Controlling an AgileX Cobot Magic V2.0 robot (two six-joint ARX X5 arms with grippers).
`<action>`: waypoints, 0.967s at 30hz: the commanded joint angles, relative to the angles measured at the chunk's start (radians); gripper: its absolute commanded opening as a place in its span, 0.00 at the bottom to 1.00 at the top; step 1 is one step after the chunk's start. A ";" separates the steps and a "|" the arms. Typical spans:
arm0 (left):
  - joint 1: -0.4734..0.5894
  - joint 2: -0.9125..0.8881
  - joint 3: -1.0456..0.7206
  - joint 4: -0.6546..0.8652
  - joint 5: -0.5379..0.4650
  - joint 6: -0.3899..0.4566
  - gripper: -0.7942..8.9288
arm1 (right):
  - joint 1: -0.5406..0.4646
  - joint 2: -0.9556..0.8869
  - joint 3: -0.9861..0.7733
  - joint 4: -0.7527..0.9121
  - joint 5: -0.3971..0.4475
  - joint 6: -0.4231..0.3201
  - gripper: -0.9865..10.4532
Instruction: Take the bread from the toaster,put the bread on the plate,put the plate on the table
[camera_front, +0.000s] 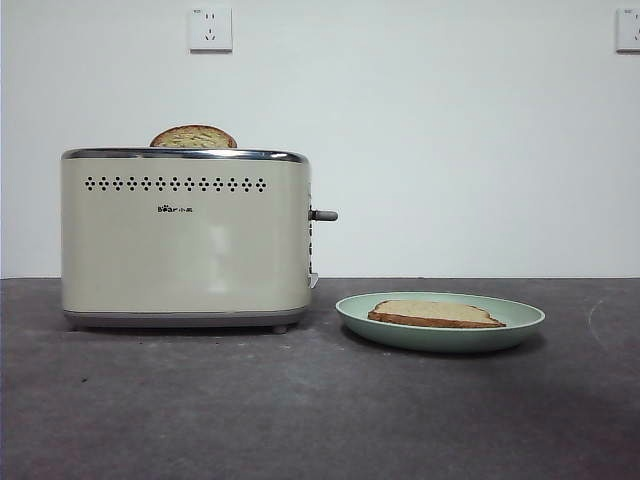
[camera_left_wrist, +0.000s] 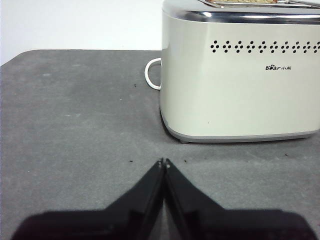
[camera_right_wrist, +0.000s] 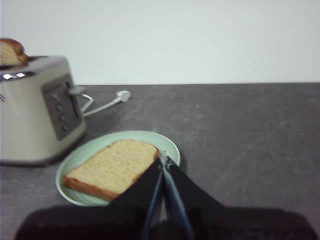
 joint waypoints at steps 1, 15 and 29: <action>0.003 -0.002 -0.012 0.004 -0.002 -0.007 0.08 | -0.002 -0.020 -0.047 0.010 0.007 0.014 0.09; 0.003 -0.002 -0.012 0.004 -0.002 -0.007 0.08 | -0.002 -0.034 -0.080 -0.065 0.008 0.026 0.09; 0.003 -0.002 -0.012 0.004 -0.002 -0.007 0.08 | -0.002 -0.029 -0.080 -0.065 0.008 0.024 0.09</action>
